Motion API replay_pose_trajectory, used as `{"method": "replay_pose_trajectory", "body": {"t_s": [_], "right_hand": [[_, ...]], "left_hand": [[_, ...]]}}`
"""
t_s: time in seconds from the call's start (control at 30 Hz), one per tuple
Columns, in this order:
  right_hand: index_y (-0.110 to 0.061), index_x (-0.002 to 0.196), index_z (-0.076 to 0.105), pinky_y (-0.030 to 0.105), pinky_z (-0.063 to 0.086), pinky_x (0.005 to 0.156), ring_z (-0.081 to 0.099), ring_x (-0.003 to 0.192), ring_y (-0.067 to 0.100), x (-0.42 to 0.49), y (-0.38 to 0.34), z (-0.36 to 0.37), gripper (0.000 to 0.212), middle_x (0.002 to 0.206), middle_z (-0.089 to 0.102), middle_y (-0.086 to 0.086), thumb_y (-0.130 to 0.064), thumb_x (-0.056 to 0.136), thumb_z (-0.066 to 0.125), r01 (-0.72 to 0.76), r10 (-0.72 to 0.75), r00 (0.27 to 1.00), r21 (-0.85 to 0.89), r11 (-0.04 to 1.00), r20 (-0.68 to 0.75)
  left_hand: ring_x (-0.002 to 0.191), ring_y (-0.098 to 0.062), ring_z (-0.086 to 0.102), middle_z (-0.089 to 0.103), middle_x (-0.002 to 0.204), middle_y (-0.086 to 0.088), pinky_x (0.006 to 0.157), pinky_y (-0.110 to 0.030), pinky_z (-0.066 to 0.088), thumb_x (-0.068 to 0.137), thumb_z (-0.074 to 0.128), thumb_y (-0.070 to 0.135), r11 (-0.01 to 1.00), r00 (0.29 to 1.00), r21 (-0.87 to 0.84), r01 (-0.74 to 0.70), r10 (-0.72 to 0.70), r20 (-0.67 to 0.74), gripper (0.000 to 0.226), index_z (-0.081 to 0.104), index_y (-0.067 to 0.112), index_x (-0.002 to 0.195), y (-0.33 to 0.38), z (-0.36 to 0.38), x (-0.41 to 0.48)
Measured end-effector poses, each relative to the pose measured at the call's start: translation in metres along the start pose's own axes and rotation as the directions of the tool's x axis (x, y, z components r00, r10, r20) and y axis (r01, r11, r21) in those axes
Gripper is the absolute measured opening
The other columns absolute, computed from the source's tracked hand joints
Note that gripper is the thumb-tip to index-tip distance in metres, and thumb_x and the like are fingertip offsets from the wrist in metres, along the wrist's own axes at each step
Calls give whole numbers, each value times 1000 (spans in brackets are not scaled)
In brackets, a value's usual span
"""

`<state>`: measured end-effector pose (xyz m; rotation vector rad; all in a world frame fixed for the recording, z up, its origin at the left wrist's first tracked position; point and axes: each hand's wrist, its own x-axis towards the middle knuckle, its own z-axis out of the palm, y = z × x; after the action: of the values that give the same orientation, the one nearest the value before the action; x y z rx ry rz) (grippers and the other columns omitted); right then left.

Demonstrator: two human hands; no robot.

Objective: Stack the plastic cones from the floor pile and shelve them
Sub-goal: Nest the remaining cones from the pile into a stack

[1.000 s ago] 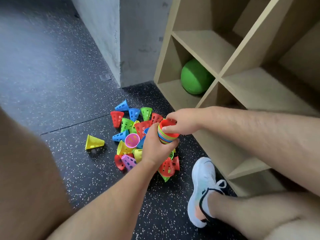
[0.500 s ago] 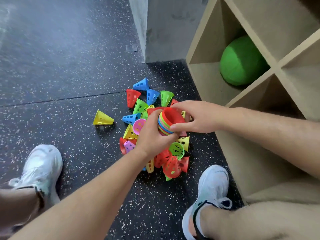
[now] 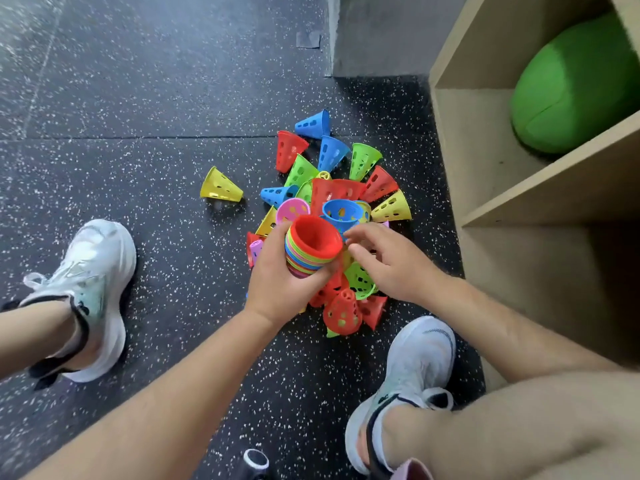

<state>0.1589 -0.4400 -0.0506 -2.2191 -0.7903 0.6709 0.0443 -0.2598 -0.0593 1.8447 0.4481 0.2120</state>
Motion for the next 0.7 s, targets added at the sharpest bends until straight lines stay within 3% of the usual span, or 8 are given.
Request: {"method": "replay_pose_trajectory", "body": {"t_s": [0.1,0.17,0.23,0.37,0.53,0.63,0.7], "right_hand": [[-28,105,58,38,50,84,54,92,7,-12,7,21,30,99,57,-12,-52,87,55,126,-121,992,-124,984,42],[-29,110,55,38,48,87,52,98,14,-18,11,33,47,106,54,-9,-63,78,59,188,-154,977,-247,951,149],[-33,123,50,37,47,89,49,103,18,-21,18,40,67,113,48,-7,-73,70,60,234,-127,956,-422,876,266],[-28,129,48,40,47,82,51,101,26,-24,24,51,68,111,47,2,-59,74,73,316,-101,927,-607,729,362],[-26,122,47,41,51,79,55,95,24,-25,16,59,57,108,46,-1,-44,77,78,229,-17,918,-495,838,396],[-29,103,44,39,50,76,57,87,19,-23,10,40,50,99,53,-7,-47,74,81,85,62,914,-338,937,401],[-36,92,39,41,53,77,62,86,21,-22,3,20,51,98,62,-2,-53,67,80,-15,109,920,-245,969,376]], "left_hand": [[104,-11,68,67,111,15,92,-35,55,71,90,45,1000,999,26,14,-13,-32,65,58,25,124,-7,-4,-18],[103,-13,67,67,112,10,93,-39,55,70,89,43,999,999,45,21,-20,-30,64,58,25,123,-12,-6,-31],[104,-12,67,67,112,13,93,-34,55,69,88,45,997,998,63,51,-49,-39,63,58,31,122,-19,-9,-45],[107,-8,67,67,117,13,94,-34,55,69,89,45,986,993,117,121,-118,-30,68,57,32,127,-33,-13,-69],[106,-7,67,67,114,18,93,-30,55,69,90,38,982,987,109,154,-148,-55,65,56,38,123,-39,-8,-83],[103,-1,67,65,113,24,87,-15,51,72,94,29,981,981,78,178,-171,-87,63,54,44,118,-41,-5,-88],[103,-2,67,67,112,21,87,-18,52,72,94,31,980,978,61,191,-184,-101,63,56,41,121,-44,-2,-92]]}}
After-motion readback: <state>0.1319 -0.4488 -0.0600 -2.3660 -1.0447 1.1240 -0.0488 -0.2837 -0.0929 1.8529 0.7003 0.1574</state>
